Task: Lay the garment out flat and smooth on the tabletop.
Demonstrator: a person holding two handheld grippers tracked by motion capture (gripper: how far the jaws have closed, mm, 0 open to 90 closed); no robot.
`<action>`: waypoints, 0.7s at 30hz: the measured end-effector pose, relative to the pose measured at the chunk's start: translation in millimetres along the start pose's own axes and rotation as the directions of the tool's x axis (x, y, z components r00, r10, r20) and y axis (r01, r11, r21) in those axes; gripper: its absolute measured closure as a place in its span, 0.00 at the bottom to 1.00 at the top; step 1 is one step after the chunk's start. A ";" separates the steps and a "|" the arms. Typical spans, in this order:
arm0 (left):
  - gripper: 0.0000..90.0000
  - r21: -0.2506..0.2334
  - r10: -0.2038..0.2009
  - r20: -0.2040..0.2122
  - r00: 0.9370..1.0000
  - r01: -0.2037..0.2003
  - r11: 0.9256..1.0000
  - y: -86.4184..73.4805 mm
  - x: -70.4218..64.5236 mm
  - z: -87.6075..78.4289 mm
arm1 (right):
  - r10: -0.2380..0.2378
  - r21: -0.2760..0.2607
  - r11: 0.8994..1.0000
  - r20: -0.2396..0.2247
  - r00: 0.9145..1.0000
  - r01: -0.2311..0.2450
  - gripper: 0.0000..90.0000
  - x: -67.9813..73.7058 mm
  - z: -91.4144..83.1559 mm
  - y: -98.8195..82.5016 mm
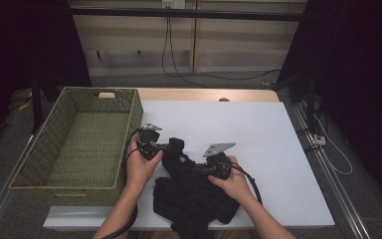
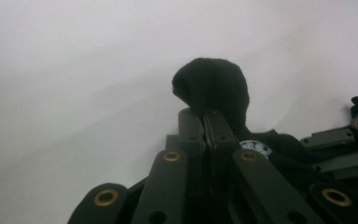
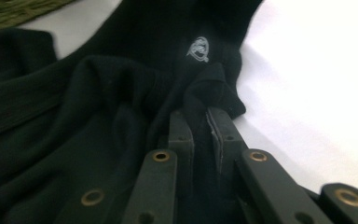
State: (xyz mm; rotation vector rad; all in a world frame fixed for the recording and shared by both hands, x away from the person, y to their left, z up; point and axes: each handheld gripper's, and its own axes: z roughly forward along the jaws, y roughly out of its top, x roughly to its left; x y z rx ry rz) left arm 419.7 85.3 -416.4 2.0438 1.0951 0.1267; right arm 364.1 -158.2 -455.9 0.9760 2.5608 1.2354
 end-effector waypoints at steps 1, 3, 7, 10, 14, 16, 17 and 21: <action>0.97 -0.002 0.001 0.000 1.000 -0.001 1.000 -0.4 -0.5 -0.2 | 0.004 -0.008 1.000 -0.005 1.000 -0.004 0.91 2.6 -1.3 -2.6; 0.97 0.000 0.005 0.002 1.000 -0.005 1.000 -1.3 -1.6 -1.0 | 0.007 -0.018 1.000 -0.012 1.000 -0.007 0.91 5.1 -3.0 -6.0; 0.97 -0.003 0.004 0.000 1.000 -0.004 1.000 -3.6 -2.1 -2.6 | 0.008 -0.021 1.000 -0.026 1.000 -0.008 0.91 8.7 -5.1 -8.8; 0.97 0.004 0.000 0.013 1.000 0.000 1.000 -5.2 -0.5 -5.0 | -0.001 -0.023 1.000 -0.037 0.999 0.000 0.91 12.3 -6.7 -11.3; 0.97 0.007 -0.004 0.020 1.000 0.004 1.000 -7.5 0.4 -5.7 | -0.011 -0.021 1.000 -0.053 0.999 0.010 0.91 17.6 -9.5 -14.3; 0.97 0.002 -0.012 0.033 0.999 0.012 1.000 -8.3 -1.0 -5.0 | -0.016 -0.020 1.000 -0.059 0.998 0.014 0.91 20.4 -10.9 -16.0; 0.97 0.005 -0.010 0.036 0.999 0.009 1.000 -8.5 -1.9 -4.9 | -0.021 -0.021 1.000 -0.060 0.998 0.019 0.91 21.8 -11.7 -17.0; 0.97 0.005 -0.014 0.046 0.999 0.014 1.000 -9.4 -3.8 -4.8 | -0.018 -0.019 1.000 -0.068 0.998 0.016 0.91 27.3 -15.4 -21.0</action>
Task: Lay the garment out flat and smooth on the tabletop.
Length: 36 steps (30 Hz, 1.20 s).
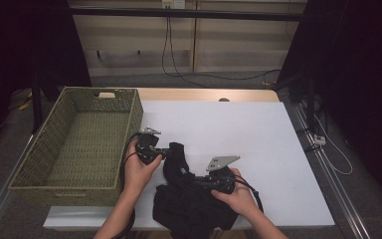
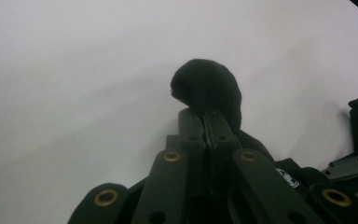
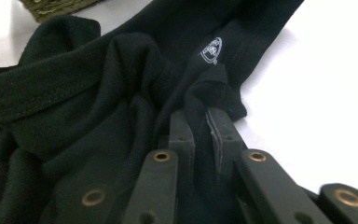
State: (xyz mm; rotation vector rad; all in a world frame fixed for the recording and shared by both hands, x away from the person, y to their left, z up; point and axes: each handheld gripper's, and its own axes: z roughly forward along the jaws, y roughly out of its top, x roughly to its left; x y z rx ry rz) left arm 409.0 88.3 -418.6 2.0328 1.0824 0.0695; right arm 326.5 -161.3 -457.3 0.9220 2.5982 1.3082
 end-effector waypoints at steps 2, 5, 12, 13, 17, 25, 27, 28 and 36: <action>0.97 0.005 0.005 0.007 1.000 -0.005 1.000 -0.2 -0.4 -0.6 | 0.003 -0.001 1.000 0.003 1.000 -0.003 0.91 3.0 -1.6 -2.0; 0.97 0.010 0.009 0.021 1.000 -0.009 1.000 -0.8 -2.0 -0.6 | 0.021 -0.001 1.000 0.005 1.000 -0.021 0.91 7.5 -4.9 -5.2; 0.97 0.020 0.001 0.063 0.998 -0.002 1.000 -3.3 -6.4 4.2 | 0.021 0.012 1.000 -0.007 1.000 -0.021 0.91 19.1 -14.4 -13.4; 0.97 0.028 0.005 0.068 0.998 -0.007 1.000 -3.3 -7.0 4.7 | 0.019 0.014 1.000 -0.010 1.000 -0.019 0.91 20.4 -15.9 -14.7; 0.97 0.035 0.008 0.086 0.996 -0.011 0.999 -3.4 -9.9 6.8 | 0.027 0.019 0.999 -0.022 0.999 -0.027 0.91 24.3 -21.5 -19.2; 0.97 0.035 0.008 0.108 0.994 -0.012 0.999 -3.4 -14.7 8.9 | 0.034 0.028 0.999 -0.028 0.999 -0.033 0.91 28.2 -27.7 -22.6; 0.97 0.026 0.014 0.103 0.995 -0.017 1.000 -2.6 -14.7 6.5 | 0.038 0.019 0.999 -0.007 0.999 -0.038 0.91 26.6 -28.8 -21.3; 0.97 0.016 0.013 0.098 0.995 -0.014 1.000 -2.2 -15.0 5.5 | 0.038 0.013 0.999 0.007 0.999 -0.038 0.91 25.0 -29.4 -20.4; 0.97 -0.001 0.010 0.079 0.997 -0.010 1.000 -0.3 -12.2 1.8 | 0.075 -0.023 0.997 0.057 0.996 -0.073 0.92 10.0 -21.4 -10.8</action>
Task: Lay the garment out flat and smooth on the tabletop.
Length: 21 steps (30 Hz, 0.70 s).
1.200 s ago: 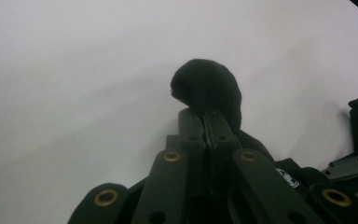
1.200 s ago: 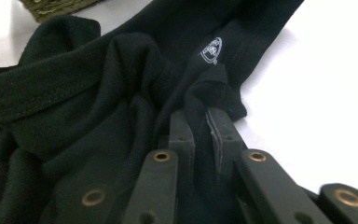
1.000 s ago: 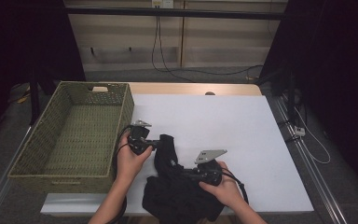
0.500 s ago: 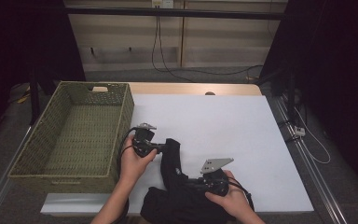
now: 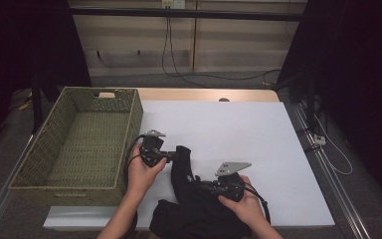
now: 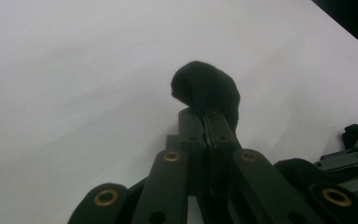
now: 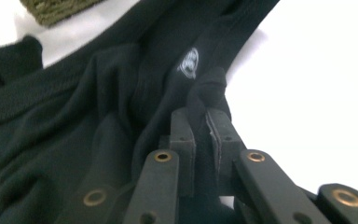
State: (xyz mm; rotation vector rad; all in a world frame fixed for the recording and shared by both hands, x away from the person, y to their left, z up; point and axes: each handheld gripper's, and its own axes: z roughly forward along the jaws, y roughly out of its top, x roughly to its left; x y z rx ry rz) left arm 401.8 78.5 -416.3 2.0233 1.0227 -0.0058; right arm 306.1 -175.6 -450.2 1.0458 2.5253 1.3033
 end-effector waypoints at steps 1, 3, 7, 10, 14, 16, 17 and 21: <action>0.97 -0.002 -0.001 -0.001 1.000 0.001 1.000 0.3 0.5 -0.4 | -0.001 -0.007 1.000 0.007 1.000 0.001 0.92 -0.6 2.3 2.8; 0.97 -0.003 0.001 -0.003 1.000 -0.001 1.000 0.6 1.2 -1.3 | -0.003 -0.010 1.000 0.000 1.000 0.003 0.92 -1.1 7.7 8.6; 0.97 0.001 -0.003 0.004 1.000 0.003 1.000 0.3 2.3 -1.7 | -0.051 0.025 0.998 -0.034 0.998 0.052 0.92 7.2 21.1 10.3; 0.97 0.003 -0.004 0.015 1.000 0.004 1.000 -0.5 1.5 -1.6 | -0.067 0.029 0.997 -0.056 0.996 0.068 0.92 13.3 19.6 8.8; 0.97 0.015 -0.003 0.050 0.999 0.002 1.000 -0.8 -2.5 -0.1 | -0.059 0.022 0.998 -0.104 0.993 0.062 0.92 19.5 14.8 1.0; 0.97 0.029 -0.003 0.070 0.998 0.001 1.000 -1.1 -5.7 2.1 | -0.057 0.026 0.998 -0.119 0.991 0.061 0.92 23.4 11.6 -1.6; 0.97 0.031 -0.002 0.083 0.997 0.000 1.000 -1.5 -7.9 3.8 | -0.059 0.029 0.998 -0.127 0.990 0.063 0.92 25.9 10.2 -3.1; 0.97 0.050 0.005 0.110 0.994 -0.011 0.999 -1.9 -13.6 8.8 | -0.071 0.031 0.997 -0.148 0.986 0.076 0.92 34.0 6.3 -8.6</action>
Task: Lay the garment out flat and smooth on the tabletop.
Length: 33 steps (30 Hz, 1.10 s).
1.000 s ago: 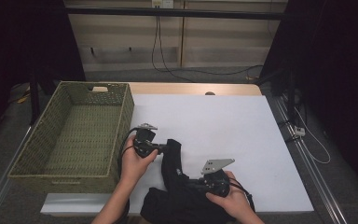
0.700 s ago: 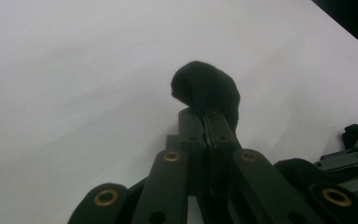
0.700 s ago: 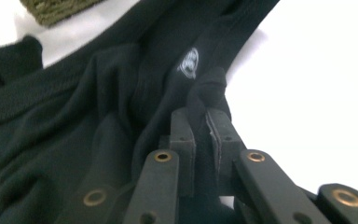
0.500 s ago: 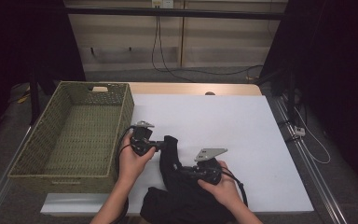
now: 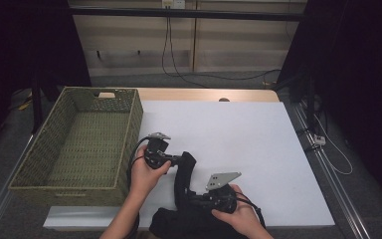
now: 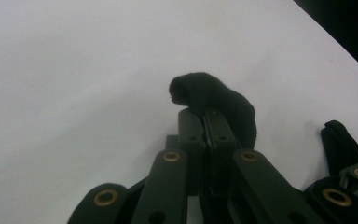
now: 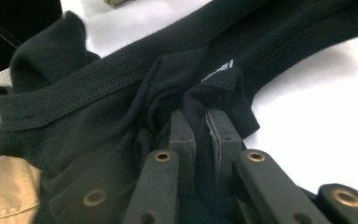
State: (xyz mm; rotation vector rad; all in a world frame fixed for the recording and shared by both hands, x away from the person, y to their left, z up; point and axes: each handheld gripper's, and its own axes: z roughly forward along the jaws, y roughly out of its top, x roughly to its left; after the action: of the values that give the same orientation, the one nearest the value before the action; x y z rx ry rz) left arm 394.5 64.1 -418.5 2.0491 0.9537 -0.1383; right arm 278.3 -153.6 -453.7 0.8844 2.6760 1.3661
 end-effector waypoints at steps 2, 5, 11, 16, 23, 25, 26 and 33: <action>0.97 0.007 -0.004 0.018 1.000 0.004 1.000 -0.3 -1.3 1.9 | 0.008 0.000 1.000 -0.016 1.000 -0.008 0.92 2.4 -1.4 -1.8; 0.97 0.027 -0.003 0.042 0.999 0.002 1.000 -0.4 -2.4 2.7 | 0.020 -0.001 1.000 -0.039 0.999 -0.020 0.92 6.4 -3.9 -6.1; 0.97 0.030 0.008 0.058 0.998 -0.010 1.000 0.0 -8.5 3.0 | 0.038 -0.008 0.999 -0.082 0.996 -0.038 0.92 8.0 -9.2 -12.9; 0.97 0.022 0.011 0.060 0.998 -0.013 1.000 0.4 -8.7 0.3 | 0.058 -0.005 0.998 -0.104 0.993 -0.059 0.92 4.0 -9.4 -12.9; 0.97 -0.033 -0.003 0.044 0.999 0.005 0.999 5.2 -2.3 -7.8 | 0.150 -0.075 0.987 0.089 0.985 -0.143 0.92 -22.4 -36.2 -5.4; 0.97 -0.042 0.004 0.037 0.999 -0.003 0.999 9.6 -0.6 -11.5 | 0.170 -0.110 0.982 0.161 0.972 -0.153 0.92 -36.4 -49.7 -1.3; 0.97 -0.054 0.005 0.033 0.999 -0.003 0.999 12.0 -0.1 -12.9 | 0.191 -0.139 0.976 0.178 0.965 -0.167 0.92 -43.7 -56.7 1.1; 0.97 -0.102 0.014 0.003 1.000 -0.014 0.995 33.0 5.4 -22.7 | 0.245 -0.236 0.955 0.279 0.928 -0.180 0.92 -87.8 -96.2 30.4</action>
State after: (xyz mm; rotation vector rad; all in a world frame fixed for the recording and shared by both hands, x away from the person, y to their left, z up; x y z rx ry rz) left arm 415.2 72.4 -384.7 1.9609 0.9251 -0.0847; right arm 342.2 -253.7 -392.3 1.2739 2.2154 1.3785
